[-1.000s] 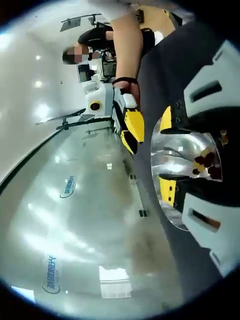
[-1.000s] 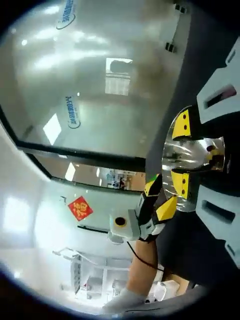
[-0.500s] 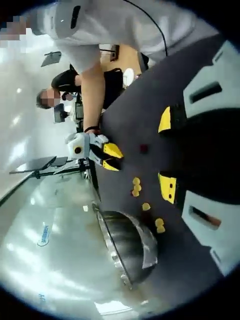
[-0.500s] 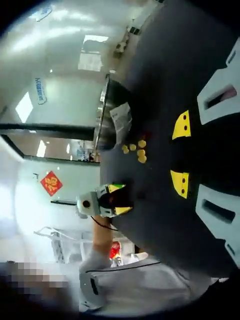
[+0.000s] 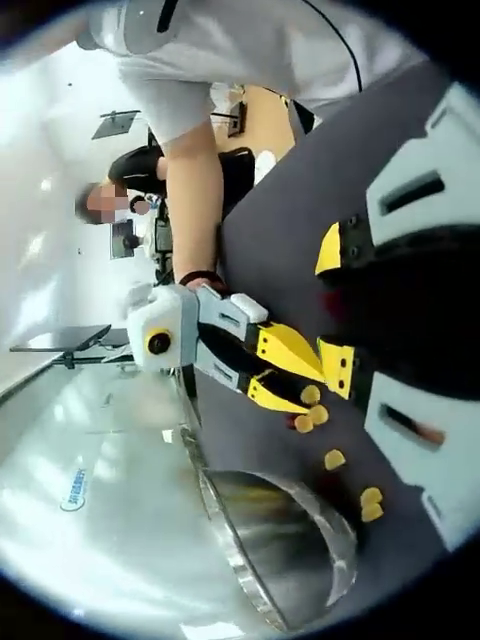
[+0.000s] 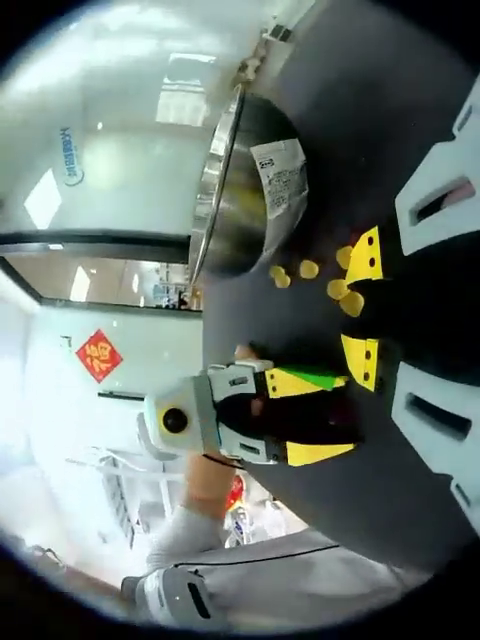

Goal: Pick candy and put bowl

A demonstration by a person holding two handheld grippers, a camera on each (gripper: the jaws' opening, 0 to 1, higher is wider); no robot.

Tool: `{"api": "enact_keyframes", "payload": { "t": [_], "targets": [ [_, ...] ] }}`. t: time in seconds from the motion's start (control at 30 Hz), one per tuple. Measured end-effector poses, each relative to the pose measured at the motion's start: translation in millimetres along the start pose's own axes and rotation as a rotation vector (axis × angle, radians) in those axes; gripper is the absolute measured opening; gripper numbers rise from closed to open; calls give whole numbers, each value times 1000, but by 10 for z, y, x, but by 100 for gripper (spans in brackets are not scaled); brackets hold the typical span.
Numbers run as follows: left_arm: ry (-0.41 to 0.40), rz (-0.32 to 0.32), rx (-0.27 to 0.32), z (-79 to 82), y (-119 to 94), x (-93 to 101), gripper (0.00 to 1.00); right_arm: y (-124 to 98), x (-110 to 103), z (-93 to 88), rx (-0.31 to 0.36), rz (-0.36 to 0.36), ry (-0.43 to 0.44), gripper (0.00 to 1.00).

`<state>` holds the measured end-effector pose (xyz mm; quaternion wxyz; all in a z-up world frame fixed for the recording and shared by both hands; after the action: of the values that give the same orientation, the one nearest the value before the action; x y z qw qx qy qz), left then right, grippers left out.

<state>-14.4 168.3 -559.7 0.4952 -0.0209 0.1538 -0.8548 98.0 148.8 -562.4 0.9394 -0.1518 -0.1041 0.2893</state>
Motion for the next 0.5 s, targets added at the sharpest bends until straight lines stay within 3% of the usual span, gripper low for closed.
{"api": "enact_keyframes", "payload": {
  "t": [0.5],
  "targets": [
    [14, -38, 13, 11, -6, 84, 4, 13, -27, -8, 13, 10, 3, 6]
  ]
}}
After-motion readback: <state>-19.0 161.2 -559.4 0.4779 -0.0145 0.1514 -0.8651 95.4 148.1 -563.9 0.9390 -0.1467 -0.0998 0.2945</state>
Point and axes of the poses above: the point that each gripper's makers call its tool centre point, and the gripper's own axes: y roughly forward along the fingers, x roughly to its right, z roughly out of its top, the point moved 6 cm from there along -y, roughly backward along the fingers
